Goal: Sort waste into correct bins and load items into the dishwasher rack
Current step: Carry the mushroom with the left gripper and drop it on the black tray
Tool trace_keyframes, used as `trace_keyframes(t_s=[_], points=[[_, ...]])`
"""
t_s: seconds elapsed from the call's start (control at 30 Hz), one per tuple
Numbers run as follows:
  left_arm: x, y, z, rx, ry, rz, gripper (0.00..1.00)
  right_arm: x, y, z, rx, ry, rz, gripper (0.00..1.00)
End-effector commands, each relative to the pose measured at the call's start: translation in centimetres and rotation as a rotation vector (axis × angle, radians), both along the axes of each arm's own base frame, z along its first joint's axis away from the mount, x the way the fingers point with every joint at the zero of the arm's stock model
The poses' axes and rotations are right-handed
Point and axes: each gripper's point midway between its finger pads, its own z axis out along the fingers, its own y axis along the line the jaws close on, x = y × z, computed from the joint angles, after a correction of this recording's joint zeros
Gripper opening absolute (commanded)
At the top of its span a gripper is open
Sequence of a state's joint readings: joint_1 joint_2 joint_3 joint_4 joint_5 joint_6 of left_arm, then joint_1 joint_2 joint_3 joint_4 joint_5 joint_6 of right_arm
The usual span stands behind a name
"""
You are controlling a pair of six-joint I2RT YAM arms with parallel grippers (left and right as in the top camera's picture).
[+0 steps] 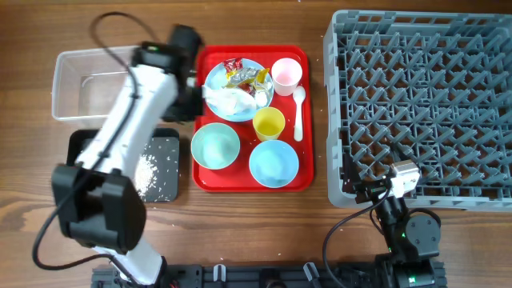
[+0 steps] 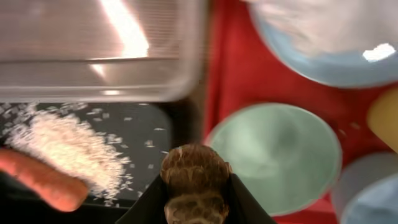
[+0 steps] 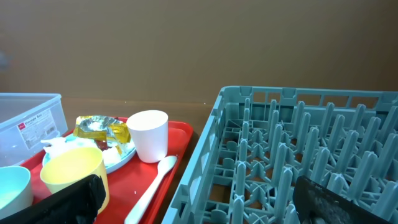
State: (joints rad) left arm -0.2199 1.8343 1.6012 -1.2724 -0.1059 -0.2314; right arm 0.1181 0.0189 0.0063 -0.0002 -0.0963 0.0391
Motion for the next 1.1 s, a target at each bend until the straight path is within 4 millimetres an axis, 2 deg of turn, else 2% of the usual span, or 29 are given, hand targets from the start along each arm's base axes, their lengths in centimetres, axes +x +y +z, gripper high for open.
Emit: trace_keyframes(t_s=[0.0, 0.07, 0.2, 0.33, 0.4, 0.57, 0.73, 0.87, 0.97, 1.07], points=[[0.8, 5.5, 1.2, -0.002, -0.042, 0.197, 0.24, 0.0, -0.2, 0.1, -0.012, -0.007, -0.009, 1.00], [0.6, 8.3, 1.1, -0.014, -0.037, 0.282, 0.23, 0.0, -0.2, 0.1, -0.012, -0.008, -0.009, 1.00], [0.0, 10.0, 0.5, -0.090, -0.010, 0.363, 0.23, 0.0, -0.2, 0.1, -0.012, -0.008, -0.009, 1.00], [-2.1, 9.7, -1.8, -0.095, 0.075, 0.368, 0.22, 0.0, -0.2, 0.1, -0.012, -0.008, -0.009, 1.00], [-4.0, 8.6, -4.3, -0.129, 0.145, 0.365, 0.22, 0.0, -0.2, 0.1, -0.012, -0.008, -0.009, 1.00], [-5.4, 7.4, -6.9, -0.185, 0.190, 0.368, 0.23, 0.0, -0.2, 0.1, -0.012, -0.008, -0.009, 1.00], [-5.6, 7.4, -7.1, -0.185, 0.195, 0.368, 0.31, 0.0, -0.2, 0.1, -0.012, -0.007, -0.009, 1.00], [-5.6, 7.2, -7.1, -0.196, 0.196, 0.369, 0.47, 0.0, -0.2, 0.1, -0.012, -0.008, -0.009, 1.00], [-5.7, 7.2, -7.1, -0.195, 0.200, 0.369, 0.51, 0.0, -0.2, 0.1, -0.012, -0.008, -0.009, 1.00], [-5.9, 7.2, -7.0, -0.196, 0.207, 0.370, 0.51, 0.0, -0.2, 0.1, -0.012, -0.008, -0.009, 1.00]])
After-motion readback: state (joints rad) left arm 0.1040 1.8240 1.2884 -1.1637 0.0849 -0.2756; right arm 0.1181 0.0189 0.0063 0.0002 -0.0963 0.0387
